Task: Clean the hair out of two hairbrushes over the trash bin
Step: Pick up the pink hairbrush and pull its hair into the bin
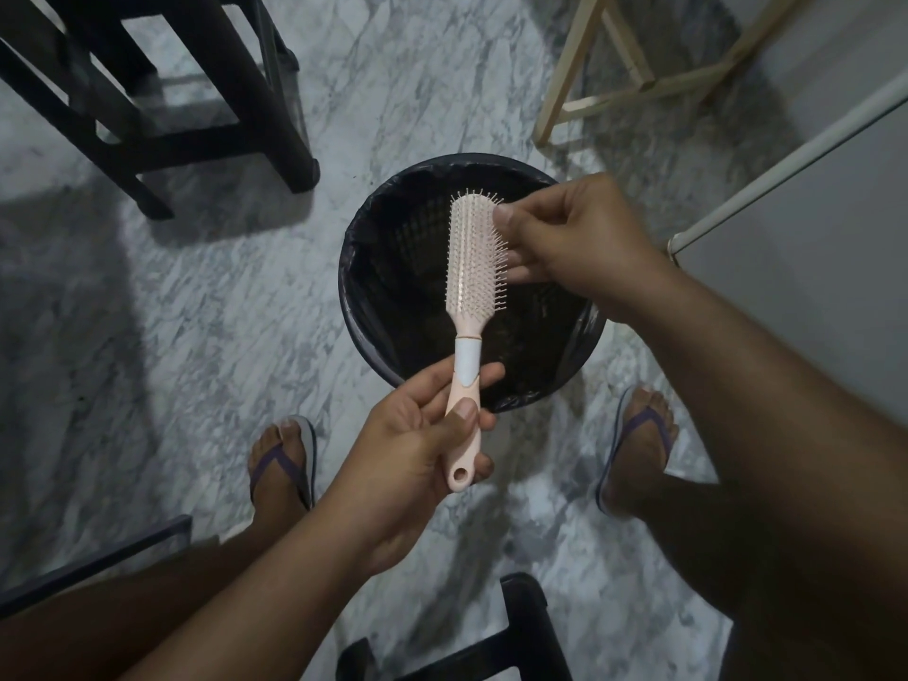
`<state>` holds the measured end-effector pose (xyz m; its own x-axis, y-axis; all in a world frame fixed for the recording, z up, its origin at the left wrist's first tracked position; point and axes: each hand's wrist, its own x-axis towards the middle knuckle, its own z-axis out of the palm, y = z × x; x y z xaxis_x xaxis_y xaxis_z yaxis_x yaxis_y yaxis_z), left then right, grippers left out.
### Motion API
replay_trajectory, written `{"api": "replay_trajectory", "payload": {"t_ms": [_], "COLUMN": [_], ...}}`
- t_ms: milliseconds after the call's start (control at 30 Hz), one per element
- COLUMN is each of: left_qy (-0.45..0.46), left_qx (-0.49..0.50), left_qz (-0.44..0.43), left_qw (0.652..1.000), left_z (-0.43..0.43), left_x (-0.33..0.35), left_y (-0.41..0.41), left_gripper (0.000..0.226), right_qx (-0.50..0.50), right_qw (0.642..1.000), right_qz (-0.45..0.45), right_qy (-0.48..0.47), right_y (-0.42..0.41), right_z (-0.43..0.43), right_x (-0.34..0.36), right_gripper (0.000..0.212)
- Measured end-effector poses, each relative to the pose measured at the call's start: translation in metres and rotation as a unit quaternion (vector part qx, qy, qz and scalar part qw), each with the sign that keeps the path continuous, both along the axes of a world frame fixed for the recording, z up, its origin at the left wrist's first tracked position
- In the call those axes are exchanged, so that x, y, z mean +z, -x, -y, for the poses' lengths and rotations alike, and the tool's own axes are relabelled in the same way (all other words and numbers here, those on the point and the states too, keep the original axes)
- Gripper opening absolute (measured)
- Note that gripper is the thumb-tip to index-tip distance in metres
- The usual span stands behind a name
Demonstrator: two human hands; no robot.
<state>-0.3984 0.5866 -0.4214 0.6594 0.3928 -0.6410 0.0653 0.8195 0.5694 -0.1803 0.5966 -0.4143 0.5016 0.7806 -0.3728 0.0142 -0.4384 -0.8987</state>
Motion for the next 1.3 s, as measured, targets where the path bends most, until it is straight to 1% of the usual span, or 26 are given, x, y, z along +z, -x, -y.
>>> {"api": "replay_trajectory", "payload": {"t_ms": [133,267,300,367,400,467,500,567,667,733,767,833,933,1000,1067,1133,1200,1233,1300], "left_qy": [-0.008,0.003,0.006,0.014,0.017,0.018,0.015,0.009,0.000,-0.016,-0.023,-0.027,-0.013,-0.021,-0.030,-0.038,-0.052,-0.060,-0.072], "left_qx": [-0.003,0.010,0.012,0.020,0.025,0.029,0.029,0.028,0.021,0.015,0.014,0.019,0.028,0.026,0.020,0.017,0.013,0.010,0.006], "left_qz": [0.011,0.015,0.014,0.013,0.012,0.009,0.007,0.001,-0.008,-0.012,-0.013,-0.012,-0.015,-0.021,-0.021,-0.022,-0.024,-0.027,-0.034], "left_qw": [1.000,1.000,1.000,1.000,0.999,0.999,0.999,1.000,1.000,1.000,1.000,0.999,0.999,0.999,0.999,0.999,0.998,0.998,0.997], "left_z": [-0.003,-0.006,-0.007,-0.008,-0.009,-0.011,-0.012,-0.012,-0.011,-0.011,-0.011,-0.011,-0.011,-0.011,-0.011,-0.011,-0.010,-0.009,-0.007], "left_x": [0.002,0.001,0.001,0.001,0.001,0.001,0.000,0.000,-0.001,-0.002,-0.002,-0.001,-0.001,-0.003,-0.002,-0.002,-0.003,-0.004,-0.005], "left_y": [-0.001,-0.001,-0.001,-0.001,0.000,0.000,0.000,0.000,0.002,0.003,0.002,0.002,0.001,0.002,0.002,0.001,0.000,0.000,0.000], "left_gripper": [0.041,0.039,0.039,0.039,0.039,0.039,0.039,0.039,0.038,0.038,0.038,0.038,0.038,0.039,0.038,0.039,0.039,0.039,0.039], "right_qx": [-0.046,-0.096,-0.095,-0.054,-0.021,0.049,0.074,0.087,0.079,0.083,0.081,0.056,-0.029,-0.068,-0.078,-0.032,0.058,0.088,0.104], "right_qw": [0.998,0.991,0.990,0.990,0.991,0.996,0.996,0.996,0.996,0.994,0.995,0.998,0.997,0.992,0.993,0.999,0.992,0.987,0.984], "right_qz": [-0.035,-0.081,-0.096,-0.130,-0.131,-0.078,-0.042,0.004,0.037,0.063,0.059,0.023,-0.046,-0.058,-0.034,0.028,0.104,0.120,0.123], "right_qy": [-0.015,-0.036,-0.034,-0.025,-0.021,-0.017,-0.015,-0.011,0.006,0.020,0.020,0.002,-0.058,-0.089,-0.079,-0.019,0.048,0.067,0.080], "right_y": [-0.003,0.000,0.000,-0.002,-0.001,0.002,0.004,0.008,0.010,0.010,0.011,0.009,-0.001,-0.009,-0.012,-0.005,0.006,0.013,0.020], "right_z": [-0.001,-0.004,-0.005,-0.003,0.000,0.004,0.005,0.006,0.004,0.004,0.004,0.002,-0.001,-0.002,0.000,0.004,0.008,0.009,0.010], "right_x": [0.001,0.002,0.004,0.008,0.008,0.007,0.006,0.006,0.007,0.008,0.009,0.012,0.023,0.028,0.026,0.019,0.009,0.006,0.006], "right_gripper": [0.028,0.026,0.024,0.019,0.023,0.039,0.040,0.031,0.015,0.011,0.012,0.014,0.019,0.018,0.016,0.016,0.021,0.026,0.033]}}
